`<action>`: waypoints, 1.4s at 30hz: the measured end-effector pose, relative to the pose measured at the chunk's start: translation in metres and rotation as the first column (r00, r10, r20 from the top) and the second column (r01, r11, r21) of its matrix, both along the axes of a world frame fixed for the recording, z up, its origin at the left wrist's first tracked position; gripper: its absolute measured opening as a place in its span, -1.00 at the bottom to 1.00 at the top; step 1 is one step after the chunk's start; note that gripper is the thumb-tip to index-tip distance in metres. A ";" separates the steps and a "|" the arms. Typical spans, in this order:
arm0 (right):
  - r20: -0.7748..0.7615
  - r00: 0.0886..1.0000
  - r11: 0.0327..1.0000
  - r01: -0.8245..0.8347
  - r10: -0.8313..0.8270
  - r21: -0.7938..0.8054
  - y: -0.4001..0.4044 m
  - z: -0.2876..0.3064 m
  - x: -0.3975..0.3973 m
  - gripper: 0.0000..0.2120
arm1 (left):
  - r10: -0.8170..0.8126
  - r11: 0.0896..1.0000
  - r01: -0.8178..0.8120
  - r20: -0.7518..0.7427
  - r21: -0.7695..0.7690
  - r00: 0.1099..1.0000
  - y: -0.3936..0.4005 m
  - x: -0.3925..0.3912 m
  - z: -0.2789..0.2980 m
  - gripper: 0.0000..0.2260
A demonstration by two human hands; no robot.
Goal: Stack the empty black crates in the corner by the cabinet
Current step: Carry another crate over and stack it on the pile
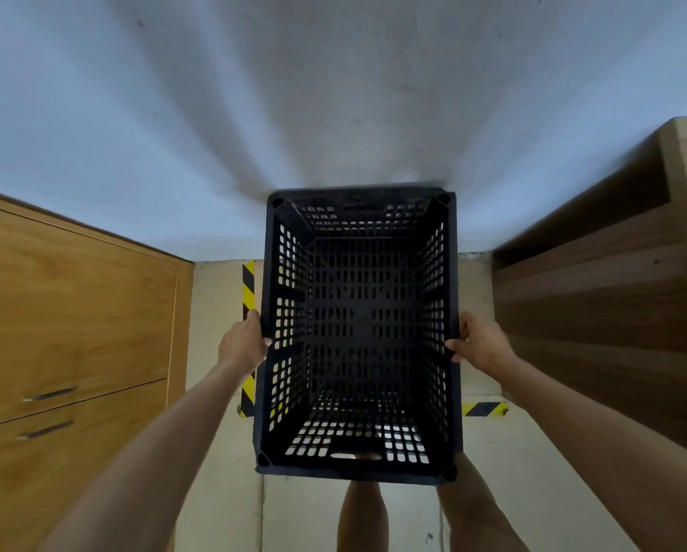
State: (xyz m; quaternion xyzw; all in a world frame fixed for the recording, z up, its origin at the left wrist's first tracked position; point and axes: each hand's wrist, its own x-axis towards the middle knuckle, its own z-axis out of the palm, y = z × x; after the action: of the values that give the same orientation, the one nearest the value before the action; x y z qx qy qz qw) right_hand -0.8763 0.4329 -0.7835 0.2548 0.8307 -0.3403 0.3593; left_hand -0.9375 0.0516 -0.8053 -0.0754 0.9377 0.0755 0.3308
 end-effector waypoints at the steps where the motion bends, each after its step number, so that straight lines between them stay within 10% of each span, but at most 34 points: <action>1: 0.003 1.000 1.000 -0.003 0.003 -0.001 0.000 0.000 -0.001 -0.84 | -0.005 1.000 0.005 0.000 -0.002 1.000 -0.001 -0.001 -0.001 -0.76; 19: -0.037 0.999 1.000 -0.014 0.015 0.026 -0.031 -0.005 0.000 -0.82 | -0.141 0.986 0.147 0.089 -0.072 0.986 -0.025 -0.013 0.007 -0.72; 25: 0.099 0.991 0.993 -0.097 0.091 0.059 -0.039 0.017 -0.001 -0.78 | -0.189 0.973 0.221 0.334 -0.061 0.924 -0.011 -0.030 0.029 -0.63; 33: 0.072 0.989 0.976 -0.137 0.127 0.169 -0.028 0.003 0.005 -0.70 | -0.262 0.952 0.290 0.230 -0.097 0.937 -0.013 -0.031 0.007 -0.72; 42: 0.106 0.926 0.866 -0.376 0.362 0.330 -0.027 0.026 -0.008 -0.72 | -0.487 0.761 0.577 0.325 -0.299 0.811 0.010 -0.035 0.043 -0.71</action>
State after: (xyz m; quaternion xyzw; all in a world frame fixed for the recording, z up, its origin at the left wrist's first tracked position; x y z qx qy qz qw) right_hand -0.8843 0.4060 -0.7575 0.1568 0.9033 -0.1094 0.3841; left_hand -0.9723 0.0620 -0.7620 0.1243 0.8716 -0.2160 0.4221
